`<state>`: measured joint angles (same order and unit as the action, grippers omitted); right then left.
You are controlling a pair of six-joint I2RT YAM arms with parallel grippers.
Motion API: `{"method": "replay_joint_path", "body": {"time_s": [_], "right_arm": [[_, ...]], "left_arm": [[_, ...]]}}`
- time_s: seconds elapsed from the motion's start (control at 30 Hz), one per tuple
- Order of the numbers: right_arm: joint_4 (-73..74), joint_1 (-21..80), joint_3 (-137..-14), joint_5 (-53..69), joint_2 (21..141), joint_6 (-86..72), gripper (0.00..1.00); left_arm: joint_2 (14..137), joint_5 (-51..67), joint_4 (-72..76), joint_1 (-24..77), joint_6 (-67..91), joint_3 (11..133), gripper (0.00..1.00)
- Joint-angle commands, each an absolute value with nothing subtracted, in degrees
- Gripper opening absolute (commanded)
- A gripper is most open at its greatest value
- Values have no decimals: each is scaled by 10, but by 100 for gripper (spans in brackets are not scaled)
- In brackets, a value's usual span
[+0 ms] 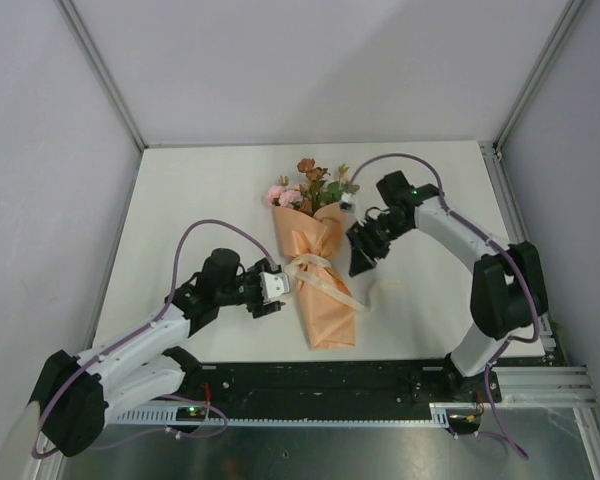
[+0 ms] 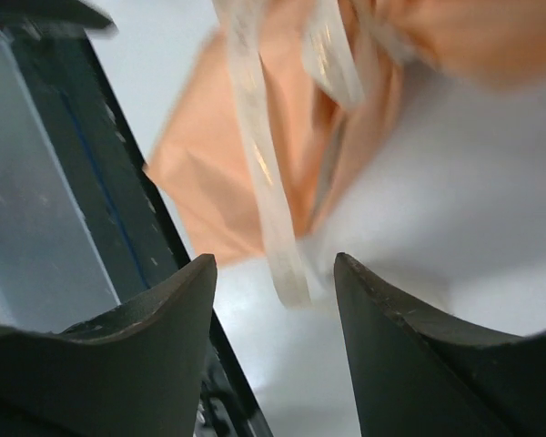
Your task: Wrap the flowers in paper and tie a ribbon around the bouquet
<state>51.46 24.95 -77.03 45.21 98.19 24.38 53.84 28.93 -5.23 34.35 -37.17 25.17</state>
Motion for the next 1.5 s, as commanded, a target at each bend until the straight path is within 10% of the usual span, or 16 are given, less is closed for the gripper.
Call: {"method": "replay_joint_path", "body": {"time_s": [0.0, 0.57, 0.9, 1.23, 1.47], "right_arm": [[571, 230, -697, 357, 925, 393, 62], [444, 300, -553, 255, 927, 540, 68], [425, 291, -565, 219, 954, 530, 5], [484, 193, -652, 281, 910, 475, 0], [454, 215, -578, 299, 849, 552, 68]], "left_arm": [[543, 275, -41, 349, -424, 271, 74], [523, 287, -83, 347, -470, 278, 81], [604, 280, -119, 355, -597, 308, 72], [645, 294, -126, 356, -628, 324, 61], [643, 296, -126, 352, -610, 327, 64]]}}
